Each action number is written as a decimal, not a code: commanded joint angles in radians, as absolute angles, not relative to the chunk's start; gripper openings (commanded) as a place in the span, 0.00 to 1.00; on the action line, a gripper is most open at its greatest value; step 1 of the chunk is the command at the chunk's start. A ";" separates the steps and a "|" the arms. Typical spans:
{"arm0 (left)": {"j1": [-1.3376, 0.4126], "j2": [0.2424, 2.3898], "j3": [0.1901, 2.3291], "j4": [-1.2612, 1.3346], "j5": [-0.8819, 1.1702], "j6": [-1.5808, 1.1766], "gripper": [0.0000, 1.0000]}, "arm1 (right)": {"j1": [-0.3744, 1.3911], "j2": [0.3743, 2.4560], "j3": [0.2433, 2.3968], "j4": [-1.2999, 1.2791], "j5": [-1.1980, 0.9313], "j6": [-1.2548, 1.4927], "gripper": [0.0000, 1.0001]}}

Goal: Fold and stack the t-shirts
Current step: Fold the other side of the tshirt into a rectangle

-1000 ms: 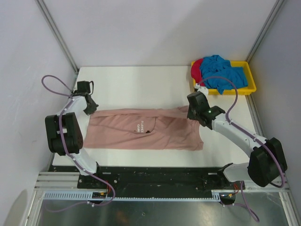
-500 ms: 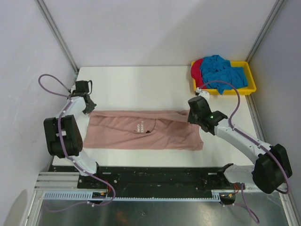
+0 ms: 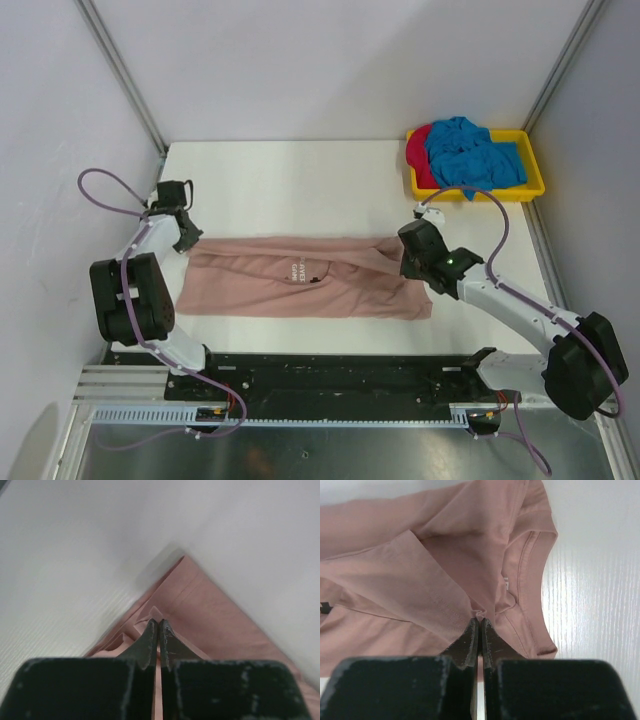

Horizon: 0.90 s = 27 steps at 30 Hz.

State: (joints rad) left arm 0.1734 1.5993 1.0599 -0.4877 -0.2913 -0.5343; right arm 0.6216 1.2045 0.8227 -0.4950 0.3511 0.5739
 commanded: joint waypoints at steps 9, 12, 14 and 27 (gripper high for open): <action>0.201 1.548 1.031 -0.475 -0.288 -0.551 0.00 | 0.636 1.142 0.804 -0.508 0.372 0.592 0.00; 0.205 1.536 1.027 -0.475 -0.290 -0.548 0.00 | 0.640 1.133 0.803 -0.526 0.364 0.605 0.00; 0.208 1.529 1.022 -0.475 -0.289 -0.548 0.00 | 0.652 1.131 0.802 -0.538 0.367 0.612 0.00; 0.225 1.535 0.978 -0.474 -0.268 -0.566 0.00 | 0.693 1.131 0.738 -0.535 0.363 0.653 0.00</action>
